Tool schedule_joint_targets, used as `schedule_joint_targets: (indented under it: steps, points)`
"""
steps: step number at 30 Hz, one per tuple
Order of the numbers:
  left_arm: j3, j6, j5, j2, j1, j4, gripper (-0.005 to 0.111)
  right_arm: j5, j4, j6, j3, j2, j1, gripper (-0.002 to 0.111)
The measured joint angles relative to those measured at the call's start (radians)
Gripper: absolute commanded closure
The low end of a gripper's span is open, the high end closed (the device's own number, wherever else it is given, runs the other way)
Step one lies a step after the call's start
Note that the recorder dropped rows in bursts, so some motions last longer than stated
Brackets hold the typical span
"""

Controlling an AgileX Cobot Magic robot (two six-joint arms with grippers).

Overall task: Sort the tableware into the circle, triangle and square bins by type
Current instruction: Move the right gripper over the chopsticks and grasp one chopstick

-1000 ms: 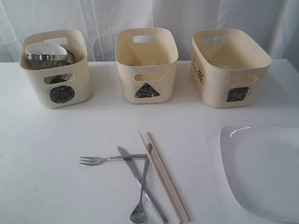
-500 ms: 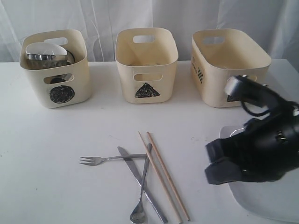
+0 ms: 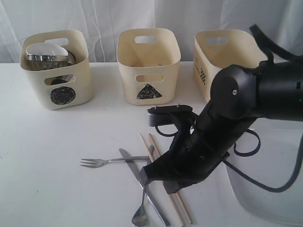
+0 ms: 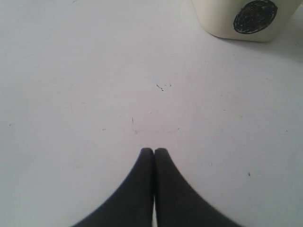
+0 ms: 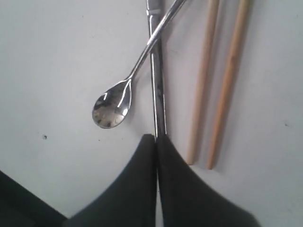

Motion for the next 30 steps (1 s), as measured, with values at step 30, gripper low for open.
schedule_joint_targets:
  steps: [30]
  points:
    - [0.000, 0.000, 0.000, 0.000, 0.000, 0.000, 0.107, -0.116, -0.062, -0.298, -0.007, 0.122, 0.001, 0.072]
